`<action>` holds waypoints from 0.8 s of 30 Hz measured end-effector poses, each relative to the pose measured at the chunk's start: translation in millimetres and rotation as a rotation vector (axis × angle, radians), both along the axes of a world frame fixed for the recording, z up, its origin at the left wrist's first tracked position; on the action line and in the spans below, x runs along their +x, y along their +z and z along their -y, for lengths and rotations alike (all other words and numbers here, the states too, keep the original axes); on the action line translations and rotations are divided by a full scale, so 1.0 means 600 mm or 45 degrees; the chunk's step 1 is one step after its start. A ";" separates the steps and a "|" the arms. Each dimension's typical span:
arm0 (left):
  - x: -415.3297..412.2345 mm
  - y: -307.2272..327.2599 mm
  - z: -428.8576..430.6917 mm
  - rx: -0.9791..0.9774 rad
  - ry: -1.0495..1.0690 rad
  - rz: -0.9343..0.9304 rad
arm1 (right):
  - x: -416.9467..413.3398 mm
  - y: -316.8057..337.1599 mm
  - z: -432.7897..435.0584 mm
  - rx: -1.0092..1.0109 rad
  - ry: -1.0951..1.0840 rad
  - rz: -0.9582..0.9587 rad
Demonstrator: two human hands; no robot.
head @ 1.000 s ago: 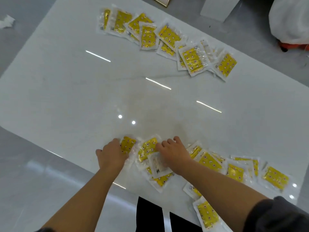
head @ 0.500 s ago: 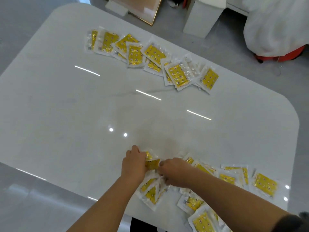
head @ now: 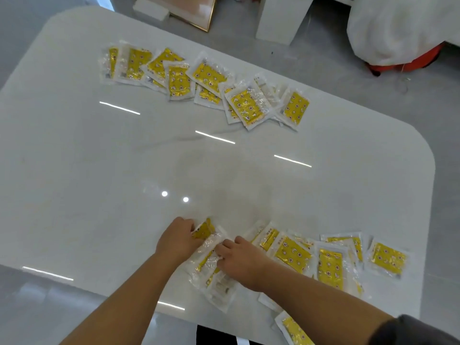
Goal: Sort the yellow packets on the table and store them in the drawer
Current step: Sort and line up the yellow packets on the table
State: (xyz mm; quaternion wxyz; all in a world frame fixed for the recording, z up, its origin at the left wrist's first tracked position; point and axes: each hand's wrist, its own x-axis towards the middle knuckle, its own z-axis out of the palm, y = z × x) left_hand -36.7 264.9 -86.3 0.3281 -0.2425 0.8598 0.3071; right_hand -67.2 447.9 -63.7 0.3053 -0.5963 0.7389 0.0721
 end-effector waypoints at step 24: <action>-0.035 0.025 0.043 -0.050 0.230 0.007 | 0.013 -0.014 0.001 0.041 0.027 0.000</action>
